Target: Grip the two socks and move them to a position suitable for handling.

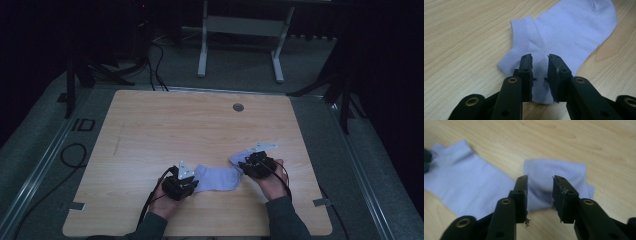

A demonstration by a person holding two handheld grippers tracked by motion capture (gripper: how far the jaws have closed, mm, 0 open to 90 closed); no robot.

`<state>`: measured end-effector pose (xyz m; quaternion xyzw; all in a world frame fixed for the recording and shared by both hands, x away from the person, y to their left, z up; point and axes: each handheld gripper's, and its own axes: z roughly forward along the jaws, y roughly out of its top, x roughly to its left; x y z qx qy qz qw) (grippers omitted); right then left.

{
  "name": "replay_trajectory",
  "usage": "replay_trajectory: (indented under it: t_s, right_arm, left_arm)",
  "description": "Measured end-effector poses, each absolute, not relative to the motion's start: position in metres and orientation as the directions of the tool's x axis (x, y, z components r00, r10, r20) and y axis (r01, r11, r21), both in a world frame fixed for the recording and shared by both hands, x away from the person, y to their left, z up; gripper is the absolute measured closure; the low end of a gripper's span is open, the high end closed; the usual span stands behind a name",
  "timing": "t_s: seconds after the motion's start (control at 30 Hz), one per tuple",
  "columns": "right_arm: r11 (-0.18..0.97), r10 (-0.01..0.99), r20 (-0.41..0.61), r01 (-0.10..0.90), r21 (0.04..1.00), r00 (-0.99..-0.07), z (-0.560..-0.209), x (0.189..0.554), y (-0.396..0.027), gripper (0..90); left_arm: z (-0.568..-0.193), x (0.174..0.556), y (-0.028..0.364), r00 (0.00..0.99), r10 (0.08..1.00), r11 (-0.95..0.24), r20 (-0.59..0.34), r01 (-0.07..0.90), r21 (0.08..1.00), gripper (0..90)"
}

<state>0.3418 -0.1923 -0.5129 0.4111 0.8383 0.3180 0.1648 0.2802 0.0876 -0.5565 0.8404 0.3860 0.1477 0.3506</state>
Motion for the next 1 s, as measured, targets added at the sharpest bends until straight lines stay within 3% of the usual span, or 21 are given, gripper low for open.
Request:
replay_trajectory:
  t_s: [0.33, 0.47, 0.63, 1.0]
  right_arm:
    - [0.504, 0.811, -0.042, 0.661, 0.556, -0.583, -0.53, 0.369, -0.181, 59.8]
    - [0.496, 0.818, -0.029, 0.679, 0.541, -0.574, -0.539, 0.376, -0.183, 64.7]
    - [0.491, 0.821, -0.027, 0.679, 0.545, -0.571, -0.538, 0.384, -0.185, 81.3]
    - [0.534, 0.771, -0.043, 0.608, 0.587, -0.636, -0.528, 0.402, -0.167, 83.9]
  left_arm:
    - [-0.553, 0.28, 0.09, 0.653, 0.756, -0.436, -0.035, 0.543, 0.718, 70.7]
    - [-0.553, 0.28, 0.091, 0.653, 0.757, -0.436, -0.037, 0.545, 0.716, 70.6]
    - [-0.553, 0.28, 0.09, 0.656, 0.754, -0.44, -0.036, 0.544, 0.715, 70.6]
    - [-0.553, 0.28, 0.091, 0.653, 0.757, -0.436, -0.037, 0.545, 0.716, 70.5]
